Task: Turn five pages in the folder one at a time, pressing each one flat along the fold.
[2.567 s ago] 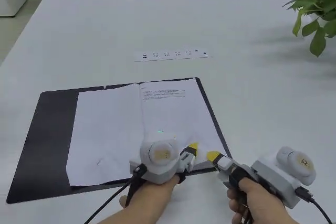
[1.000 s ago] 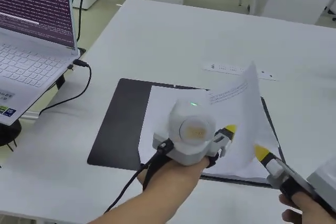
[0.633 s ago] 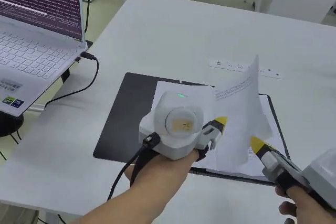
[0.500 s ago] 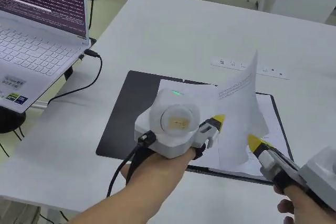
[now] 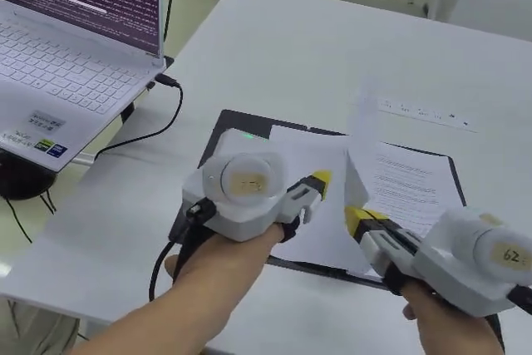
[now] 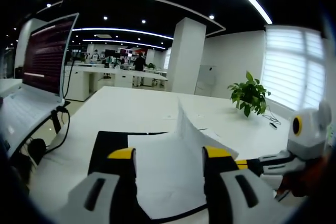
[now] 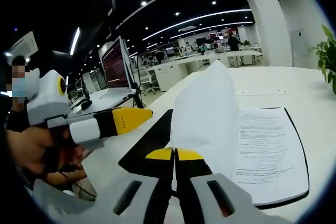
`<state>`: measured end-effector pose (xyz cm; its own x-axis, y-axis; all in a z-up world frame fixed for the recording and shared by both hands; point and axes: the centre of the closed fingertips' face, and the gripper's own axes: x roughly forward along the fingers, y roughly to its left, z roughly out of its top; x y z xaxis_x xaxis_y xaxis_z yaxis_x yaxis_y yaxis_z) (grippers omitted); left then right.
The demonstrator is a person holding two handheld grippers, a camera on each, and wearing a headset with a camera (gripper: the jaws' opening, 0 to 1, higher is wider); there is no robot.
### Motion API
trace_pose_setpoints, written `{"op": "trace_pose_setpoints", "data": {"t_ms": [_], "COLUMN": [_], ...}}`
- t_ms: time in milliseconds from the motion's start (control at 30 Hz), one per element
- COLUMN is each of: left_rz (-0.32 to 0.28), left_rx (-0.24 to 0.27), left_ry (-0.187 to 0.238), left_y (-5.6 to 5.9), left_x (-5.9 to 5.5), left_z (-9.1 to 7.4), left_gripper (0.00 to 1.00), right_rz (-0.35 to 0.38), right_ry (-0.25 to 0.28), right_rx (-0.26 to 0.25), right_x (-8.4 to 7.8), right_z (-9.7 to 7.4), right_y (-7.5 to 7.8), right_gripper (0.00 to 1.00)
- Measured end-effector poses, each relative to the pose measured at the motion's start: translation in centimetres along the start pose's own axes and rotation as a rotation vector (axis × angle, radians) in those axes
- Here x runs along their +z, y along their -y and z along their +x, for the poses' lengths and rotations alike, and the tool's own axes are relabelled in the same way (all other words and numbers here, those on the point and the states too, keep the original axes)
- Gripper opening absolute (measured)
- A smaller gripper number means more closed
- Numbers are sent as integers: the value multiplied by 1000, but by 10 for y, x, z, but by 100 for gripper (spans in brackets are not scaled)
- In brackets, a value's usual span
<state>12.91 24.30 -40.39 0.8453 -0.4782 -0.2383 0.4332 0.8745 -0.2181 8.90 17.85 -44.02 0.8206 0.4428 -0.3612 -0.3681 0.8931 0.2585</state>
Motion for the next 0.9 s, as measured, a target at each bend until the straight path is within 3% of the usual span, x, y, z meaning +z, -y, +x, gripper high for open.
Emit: {"op": "trace_pose_setpoints", "data": {"t_ms": [67,367,567,767,900], "left_rz": [-2,-22,-35,-53,-49], "left_rx": [13,79,127,160,170], "left_ry": [4,-3,-18,-44,-59], "left_y": [-8,-41,-61,-76,-80], "left_x": [1,-1,-9,-20,-26], "left_z": [-3,-13,-19,-22,-22], "left_gripper": [50,50,50,49,49], "right_rz": [-36,-72,-179,-213,-273], "right_ry": [-34,-148,-267,-323,-371], "right_rx": [12,24,22,24,32], "right_x": [-7,-36,-63,-81,-96], "right_z": [8,41,59,70,74], "right_y": [-7,-23,-23,-25,-25], "right_gripper": [0,0,0,0,0]}}
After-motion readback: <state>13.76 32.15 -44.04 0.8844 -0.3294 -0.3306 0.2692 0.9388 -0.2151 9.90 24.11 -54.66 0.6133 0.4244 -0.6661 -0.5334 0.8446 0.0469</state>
